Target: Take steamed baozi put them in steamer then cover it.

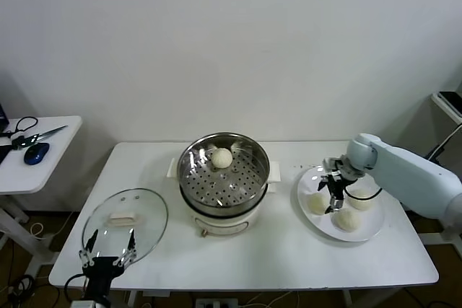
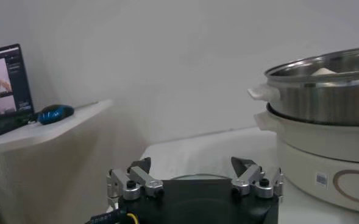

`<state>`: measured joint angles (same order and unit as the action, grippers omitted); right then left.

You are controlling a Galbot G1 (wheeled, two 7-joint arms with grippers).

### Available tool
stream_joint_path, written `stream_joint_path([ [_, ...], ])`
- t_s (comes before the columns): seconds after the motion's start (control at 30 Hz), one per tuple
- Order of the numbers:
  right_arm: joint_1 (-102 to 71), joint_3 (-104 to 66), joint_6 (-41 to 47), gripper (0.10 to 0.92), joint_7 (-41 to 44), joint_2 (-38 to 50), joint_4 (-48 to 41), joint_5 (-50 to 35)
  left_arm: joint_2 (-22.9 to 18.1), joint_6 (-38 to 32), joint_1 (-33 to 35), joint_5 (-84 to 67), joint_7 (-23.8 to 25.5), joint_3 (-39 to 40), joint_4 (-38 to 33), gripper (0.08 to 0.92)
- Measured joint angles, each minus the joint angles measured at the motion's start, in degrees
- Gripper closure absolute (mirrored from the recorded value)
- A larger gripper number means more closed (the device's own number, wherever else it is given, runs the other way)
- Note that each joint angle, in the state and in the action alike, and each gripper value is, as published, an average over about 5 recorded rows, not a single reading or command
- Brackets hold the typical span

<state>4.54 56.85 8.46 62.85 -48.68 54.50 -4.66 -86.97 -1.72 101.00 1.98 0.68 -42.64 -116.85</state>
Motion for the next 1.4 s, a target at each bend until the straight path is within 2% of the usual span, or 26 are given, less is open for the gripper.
stream_joint_path([
  [0.2, -0.50, -0.50, -0.29, 0.212, 0.42, -1.13, -1.53, 0.26, -0.15, -0.06, -0.02, 0.01, -0.02, 0.23, 0.26, 0.177],
  [0.5, -0.68, -1.04, -0.98, 0.315, 0.78, -1.82, -2.59, 0.35, -0.16, -0.09, 0.06, 0.07, -0.02, 0.37, 0.31, 0.177],
  [0.8, 1.89, 0.38, -0.42, 0.337, 0.75, -0.66, -1.31, -1.85, -0.16, -0.02, 0.00, 0.33, 0.03, 0.93, -0.04, 0.177],
  [1.1, 14.49, 8.81, 1.13, 0.338, 0.98, -0.25, 1.83, -10.72, -0.18, -0.03, 0.70, 0.26, 0.09, 1.47, -0.70, 0.177],
  [1.4, 31.12, 20.77, 3.32, 0.338, 0.60, -5.07, 4.38, -24.09, -0.35, -0.01, 1.19, 0.51, 0.20, 2.51, -1.53, 0.177],
])
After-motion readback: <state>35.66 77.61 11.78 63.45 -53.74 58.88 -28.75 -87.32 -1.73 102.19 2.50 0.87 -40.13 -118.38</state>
